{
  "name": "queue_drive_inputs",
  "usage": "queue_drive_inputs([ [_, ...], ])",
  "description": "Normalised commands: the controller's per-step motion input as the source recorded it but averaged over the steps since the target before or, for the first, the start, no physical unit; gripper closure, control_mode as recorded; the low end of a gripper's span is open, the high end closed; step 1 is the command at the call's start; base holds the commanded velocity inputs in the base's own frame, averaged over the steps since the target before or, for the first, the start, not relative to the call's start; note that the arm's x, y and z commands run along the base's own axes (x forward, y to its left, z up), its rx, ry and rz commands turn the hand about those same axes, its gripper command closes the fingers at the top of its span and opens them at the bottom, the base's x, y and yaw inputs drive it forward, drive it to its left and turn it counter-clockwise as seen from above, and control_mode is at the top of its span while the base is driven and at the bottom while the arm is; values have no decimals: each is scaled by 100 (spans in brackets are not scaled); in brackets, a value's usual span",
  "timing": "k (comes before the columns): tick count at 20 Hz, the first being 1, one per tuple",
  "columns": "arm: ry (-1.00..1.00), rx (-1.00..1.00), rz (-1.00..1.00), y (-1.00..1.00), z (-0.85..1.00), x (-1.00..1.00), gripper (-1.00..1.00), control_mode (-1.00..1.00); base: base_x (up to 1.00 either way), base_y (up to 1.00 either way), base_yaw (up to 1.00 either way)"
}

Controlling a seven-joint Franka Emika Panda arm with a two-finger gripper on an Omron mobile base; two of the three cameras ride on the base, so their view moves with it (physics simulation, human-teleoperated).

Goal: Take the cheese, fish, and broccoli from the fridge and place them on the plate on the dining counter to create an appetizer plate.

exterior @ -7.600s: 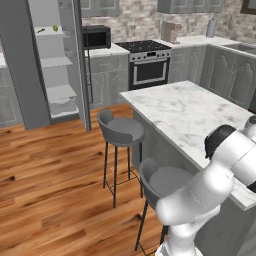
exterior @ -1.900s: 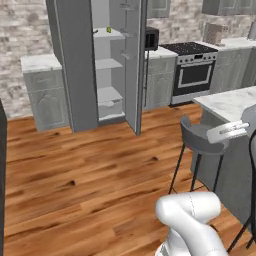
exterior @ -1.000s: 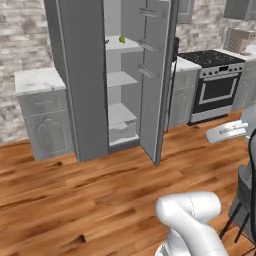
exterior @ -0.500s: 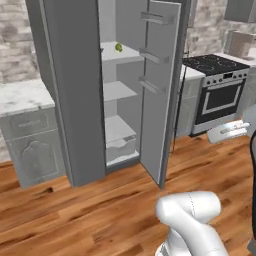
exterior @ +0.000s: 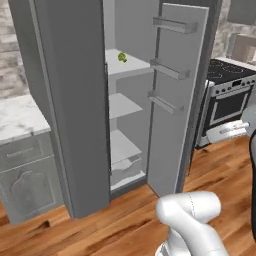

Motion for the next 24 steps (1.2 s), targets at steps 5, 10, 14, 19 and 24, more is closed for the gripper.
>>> queue_drive_inputs([
  [5,0,0,0,0,0,0,-100,100,94,0,-11],
  [10,0,0,0,0,0,0,-100,100,78,0,-7],
  [14,0,0,0,0,0,0,-100,100,76,-18,0],
  [19,0,0,0,0,0,0,-100,100,67,-36,0],
  [24,0,0,0,0,0,0,-100,100,60,-22,0],
])
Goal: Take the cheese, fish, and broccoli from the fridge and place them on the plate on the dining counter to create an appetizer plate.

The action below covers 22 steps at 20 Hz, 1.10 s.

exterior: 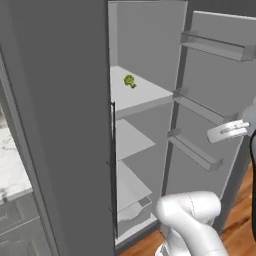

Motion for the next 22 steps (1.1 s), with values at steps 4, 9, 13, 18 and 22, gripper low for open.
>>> queue_drive_inputs([
  [4,0,0,0,0,0,0,-100,100,62,2,0],
  [9,0,0,0,0,0,0,-100,100,63,24,0],
  [13,0,0,0,0,0,0,-100,100,70,1,0],
  [18,0,0,0,0,0,0,-100,100,75,-4,9],
  [22,0,0,0,0,0,0,-100,100,86,-3,23],
])
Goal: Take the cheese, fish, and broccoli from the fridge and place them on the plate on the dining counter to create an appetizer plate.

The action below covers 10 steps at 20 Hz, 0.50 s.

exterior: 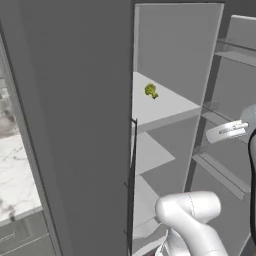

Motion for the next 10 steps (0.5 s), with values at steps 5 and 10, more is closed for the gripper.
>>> queue_drive_inputs([
  [5,0,0,0,0,0,0,-100,100,100,0,26],
  [10,0,0,0,0,0,0,-100,100,99,0,25],
])
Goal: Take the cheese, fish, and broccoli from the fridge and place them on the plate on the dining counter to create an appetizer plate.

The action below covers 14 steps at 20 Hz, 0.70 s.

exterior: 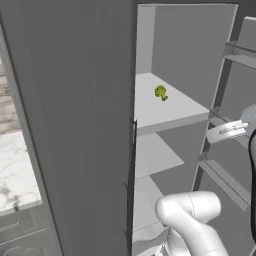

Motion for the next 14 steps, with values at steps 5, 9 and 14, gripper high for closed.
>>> queue_drive_inputs([
  [5,0,0,0,0,0,0,-100,100,68,4,7],
  [9,-3,0,-2,24,-14,33,-100,-100,13,5,0],
  [14,-3,0,-11,40,-8,33,-100,-100,0,0,0],
])
